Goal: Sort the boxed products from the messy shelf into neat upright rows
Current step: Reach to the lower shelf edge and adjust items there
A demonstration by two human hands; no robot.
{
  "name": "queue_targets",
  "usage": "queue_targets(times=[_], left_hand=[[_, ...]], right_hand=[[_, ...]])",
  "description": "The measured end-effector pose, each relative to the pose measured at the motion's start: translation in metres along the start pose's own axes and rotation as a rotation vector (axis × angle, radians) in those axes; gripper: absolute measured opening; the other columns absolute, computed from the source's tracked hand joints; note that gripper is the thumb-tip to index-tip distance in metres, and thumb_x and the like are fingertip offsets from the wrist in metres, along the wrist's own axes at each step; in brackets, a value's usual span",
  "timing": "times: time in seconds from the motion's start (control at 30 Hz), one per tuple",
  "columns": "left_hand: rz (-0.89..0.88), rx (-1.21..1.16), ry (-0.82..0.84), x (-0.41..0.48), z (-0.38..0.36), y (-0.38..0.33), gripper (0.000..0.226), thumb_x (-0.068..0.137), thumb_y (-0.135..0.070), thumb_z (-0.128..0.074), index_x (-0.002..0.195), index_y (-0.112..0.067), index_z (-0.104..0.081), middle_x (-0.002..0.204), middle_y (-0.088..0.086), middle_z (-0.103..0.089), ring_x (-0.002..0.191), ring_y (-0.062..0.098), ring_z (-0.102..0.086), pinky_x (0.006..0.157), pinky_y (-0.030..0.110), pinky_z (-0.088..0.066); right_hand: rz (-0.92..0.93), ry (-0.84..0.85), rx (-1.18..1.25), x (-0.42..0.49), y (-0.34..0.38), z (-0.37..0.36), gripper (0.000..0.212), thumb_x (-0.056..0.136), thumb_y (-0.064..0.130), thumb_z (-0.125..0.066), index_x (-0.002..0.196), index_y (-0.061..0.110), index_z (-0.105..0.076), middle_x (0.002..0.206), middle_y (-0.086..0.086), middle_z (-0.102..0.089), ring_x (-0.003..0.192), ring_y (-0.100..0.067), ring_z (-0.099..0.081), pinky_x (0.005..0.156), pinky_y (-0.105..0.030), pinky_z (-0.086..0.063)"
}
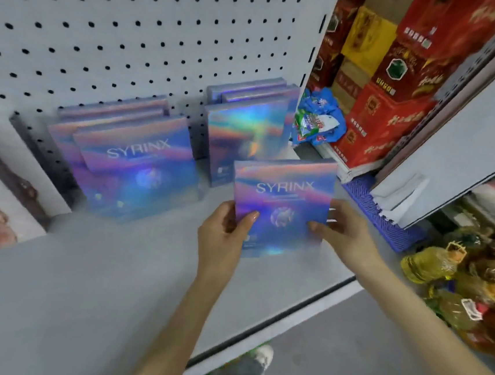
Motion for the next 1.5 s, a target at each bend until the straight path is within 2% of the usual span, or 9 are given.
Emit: queue_targets(times=[0.2, 0.37, 0.57, 0.77, 0.9, 1.07, 1.23, 1.4, 1.5], left_hand=[[-0.095, 0.345, -0.197, 0.043, -0.021, -0.012, 0.015, 0.086, -0.033, -0.07, 0.086, -0.021, -0.06, 0.076, -0.006, -0.062, 0.069, 0.012, -0.062, 0.066, 0.026, -0.047], [-0.217, 0.535, -0.27, 0.059, -0.024, -0.034, 0.053, 0.091, -0.019, -0.064, 0.139, -0.01, -0.044, 0.123, 0.012, -0.049, 0.105, 0.032, -0.058, 0.087, 0.044, -0.052], [-0.404, 0.793, -0.291, 0.046, -0.039, -0.038, 0.052, 0.086, -0.013, -0.068, 0.135, -0.01, -0.051, 0.133, 0.018, -0.048, 0.107, 0.018, -0.046, 0.075, 0.035, -0.054], [-0.237, 0.798, -0.253, 0.049, -0.039, -0.019, 0.057, 0.091, -0.017, -0.063, 0.144, -0.016, -0.04, 0.135, 0.013, -0.045, 0.12, 0.027, -0.049, 0.073, 0.042, -0.055], [-0.116, 0.795, -0.271, 0.042, -0.04, -0.013, 0.061, 0.093, -0.024, -0.06, 0.148, -0.024, -0.032, 0.138, 0.007, -0.041, 0.12, 0.025, -0.049, 0.08, 0.042, -0.054], [0.014, 0.628, -0.437, 0.001, -0.034, -0.015, 0.057, 0.09, -0.03, -0.063, 0.143, -0.026, -0.041, 0.131, 0.004, -0.049, 0.109, 0.013, -0.054, 0.094, 0.036, -0.048], [0.145, 0.479, -0.57, -0.07, -0.03, -0.009, 0.045, 0.088, -0.026, -0.066, 0.132, -0.024, -0.054, 0.12, -0.001, -0.058, 0.109, 0.006, -0.057, 0.093, 0.02, -0.044], [0.218, 0.313, -0.738, -0.156, 0.003, -0.008, 0.033, 0.09, -0.029, -0.063, 0.122, -0.03, -0.057, 0.114, -0.008, -0.064, 0.105, 0.004, -0.061, 0.088, 0.018, -0.047], [0.228, 0.309, -0.805, -0.206, 0.042, -0.006, 0.032, 0.091, -0.026, -0.063, 0.122, -0.026, -0.059, 0.114, -0.006, -0.064, 0.104, 0.006, -0.061, 0.086, 0.022, -0.048]], right_hand=[[0.094, 0.108, -0.091, 0.083, 0.004, 0.0, 0.031, 0.083, -0.002, -0.07, 0.105, 0.012, -0.053, 0.099, -0.002, -0.066, 0.087, -0.025, -0.063, 0.079, -0.037, -0.051], [0.12, 0.15, -0.051, 0.129, 0.011, -0.017, 0.033, 0.083, -0.006, -0.068, 0.113, -0.001, -0.055, 0.103, -0.007, -0.063, 0.091, -0.023, -0.059, 0.082, -0.038, -0.05], [0.176, 0.172, -0.03, 0.162, 0.013, -0.034, 0.032, 0.083, -0.003, -0.069, 0.112, -0.005, -0.055, 0.106, -0.013, -0.065, 0.092, -0.025, -0.06, 0.081, -0.036, -0.049], [0.244, 0.29, -0.027, 0.176, 0.006, -0.04, 0.029, 0.083, 0.01, -0.073, 0.089, 0.03, -0.053, 0.084, 0.01, -0.064, 0.074, -0.009, -0.06, 0.073, -0.037, -0.051], [0.181, 0.37, -0.055, 0.181, -0.014, -0.038, 0.025, 0.086, 0.021, -0.071, 0.093, 0.03, -0.048, 0.081, 0.002, -0.062, 0.079, -0.028, -0.063, 0.077, -0.045, -0.053], [0.187, 0.316, 0.044, 0.16, -0.014, -0.028, 0.032, 0.086, 0.019, -0.071, 0.109, 0.019, -0.049, 0.101, -0.005, -0.058, 0.076, -0.012, -0.058, 0.065, -0.013, -0.044], [0.16, 0.268, 0.141, 0.091, -0.027, -0.02, 0.036, 0.088, 0.013, -0.069, 0.118, 0.016, -0.048, 0.12, -0.008, -0.052, 0.094, -0.017, -0.054, 0.072, -0.004, -0.041], [0.34, 0.652, 0.041, 0.001, -0.007, -0.06, 0.044, 0.091, 0.031, -0.065, 0.118, 0.053, -0.039, 0.12, 0.031, -0.04, 0.114, 0.001, -0.045, 0.094, -0.013, -0.037], [0.426, 0.838, -0.067, -0.053, 0.016, -0.101, 0.046, 0.091, 0.035, -0.063, 0.127, 0.051, -0.04, 0.123, 0.027, -0.041, 0.123, -0.002, -0.039, 0.1, -0.017, -0.031]])
Point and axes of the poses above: each hand's wrist, its own x-axis towards the middle knuckle, its own z-axis out of the back of the hand, y = z × x, the point moved 7 cm from there along x, towards the middle knuckle
